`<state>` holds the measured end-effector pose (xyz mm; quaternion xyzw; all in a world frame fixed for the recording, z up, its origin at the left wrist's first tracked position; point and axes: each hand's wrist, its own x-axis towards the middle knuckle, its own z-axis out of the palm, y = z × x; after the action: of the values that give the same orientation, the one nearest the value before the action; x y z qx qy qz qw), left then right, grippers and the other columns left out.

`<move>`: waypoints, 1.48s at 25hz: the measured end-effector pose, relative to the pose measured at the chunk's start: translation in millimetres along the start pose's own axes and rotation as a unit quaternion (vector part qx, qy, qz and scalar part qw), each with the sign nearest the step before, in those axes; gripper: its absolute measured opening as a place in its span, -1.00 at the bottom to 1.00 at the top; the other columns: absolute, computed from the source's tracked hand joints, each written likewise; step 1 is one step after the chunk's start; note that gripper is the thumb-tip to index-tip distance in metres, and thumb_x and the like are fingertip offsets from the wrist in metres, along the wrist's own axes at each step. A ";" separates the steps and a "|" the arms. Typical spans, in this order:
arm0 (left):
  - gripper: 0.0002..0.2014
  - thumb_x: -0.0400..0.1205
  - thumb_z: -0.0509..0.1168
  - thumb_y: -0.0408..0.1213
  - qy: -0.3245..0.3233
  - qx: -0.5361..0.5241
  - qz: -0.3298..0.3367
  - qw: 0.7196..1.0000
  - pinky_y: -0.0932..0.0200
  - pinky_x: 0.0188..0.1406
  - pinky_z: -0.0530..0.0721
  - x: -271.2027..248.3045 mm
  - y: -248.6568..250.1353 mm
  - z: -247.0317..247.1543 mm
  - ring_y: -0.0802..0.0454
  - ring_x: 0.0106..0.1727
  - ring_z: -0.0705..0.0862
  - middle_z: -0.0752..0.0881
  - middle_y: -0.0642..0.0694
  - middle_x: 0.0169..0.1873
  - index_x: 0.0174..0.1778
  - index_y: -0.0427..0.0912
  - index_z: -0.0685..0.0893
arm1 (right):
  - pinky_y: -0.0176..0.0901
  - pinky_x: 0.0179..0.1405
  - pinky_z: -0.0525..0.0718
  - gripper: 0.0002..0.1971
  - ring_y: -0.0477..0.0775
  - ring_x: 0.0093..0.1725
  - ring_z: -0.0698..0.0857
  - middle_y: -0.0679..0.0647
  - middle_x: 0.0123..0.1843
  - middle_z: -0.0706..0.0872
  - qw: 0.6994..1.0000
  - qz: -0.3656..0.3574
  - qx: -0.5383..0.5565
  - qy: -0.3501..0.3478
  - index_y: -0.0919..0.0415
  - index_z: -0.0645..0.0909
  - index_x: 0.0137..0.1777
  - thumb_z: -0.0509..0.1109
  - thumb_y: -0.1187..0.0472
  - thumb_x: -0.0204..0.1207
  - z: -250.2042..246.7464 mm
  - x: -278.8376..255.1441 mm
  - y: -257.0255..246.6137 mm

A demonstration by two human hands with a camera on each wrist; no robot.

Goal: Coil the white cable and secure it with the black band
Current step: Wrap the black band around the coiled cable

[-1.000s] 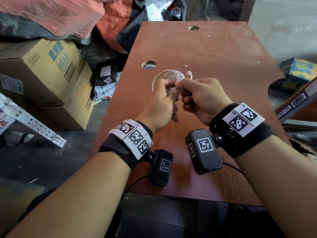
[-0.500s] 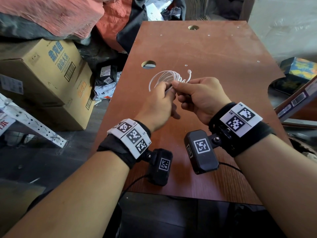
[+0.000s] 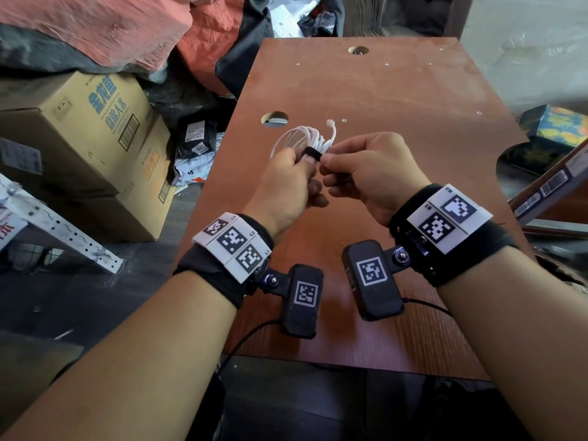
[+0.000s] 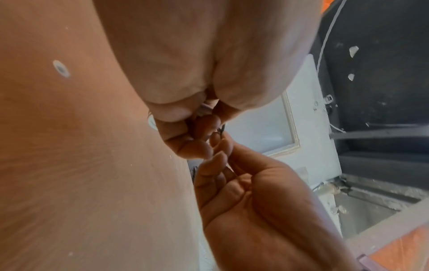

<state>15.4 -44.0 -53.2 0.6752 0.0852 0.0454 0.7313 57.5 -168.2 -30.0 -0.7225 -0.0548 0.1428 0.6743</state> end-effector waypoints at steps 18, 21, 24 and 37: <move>-0.80 0.78 0.19 -0.23 0.004 -0.189 -0.060 0.980 0.27 -0.63 0.40 -6.7 10.6 -5.7 0.17 -0.59 0.32 0.43 -0.06 -0.41 -0.10 -0.23 0.60 | -0.14 -0.47 0.68 -0.95 0.00 -0.50 0.64 0.18 -0.37 0.70 1.000 -0.019 -0.008 -0.003 0.41 0.71 -0.13 0.51 0.41 0.47 4.7 -3.3 1.7; -0.80 0.78 0.18 -0.23 0.002 -0.213 -0.068 0.975 0.28 -0.65 0.38 -6.5 9.3 -4.8 0.17 -0.60 0.30 0.42 -0.06 -0.42 -0.09 -0.23 0.60 | -0.14 -0.48 0.66 -0.95 -0.01 -0.51 0.63 0.16 -0.38 0.71 1.000 -0.020 -0.002 0.004 0.37 0.71 -0.16 0.53 0.39 0.46 5.4 -3.8 2.6; -0.74 0.78 0.18 -0.22 0.001 -0.217 -0.069 0.974 0.30 -0.66 0.37 -7.1 9.4 -4.5 0.18 -0.60 0.29 0.42 -0.05 -0.43 -0.18 -0.22 0.65 | -0.15 -0.49 0.65 -0.91 -0.03 -0.52 0.63 0.17 -0.36 0.72 1.000 -0.014 0.002 0.007 0.37 0.72 -0.14 0.56 0.35 0.45 4.2 -2.5 3.3; -0.73 0.77 0.09 -0.11 -0.011 -0.180 -0.105 0.978 0.29 -0.67 0.36 -8.9 10.3 -5.4 0.16 -0.61 0.26 0.44 0.00 -0.42 -0.01 -0.19 0.61 | -0.23 -0.55 0.61 -0.80 -0.08 -0.54 0.64 0.13 -0.37 0.74 0.999 -0.002 -0.007 0.032 0.32 0.74 -0.16 0.66 0.21 0.37 4.3 -1.7 7.0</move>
<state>6.2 -39.5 -42.8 0.5203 0.1384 -0.0247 0.8423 53.9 -165.1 -36.9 -0.7310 -0.0356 0.1184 0.6711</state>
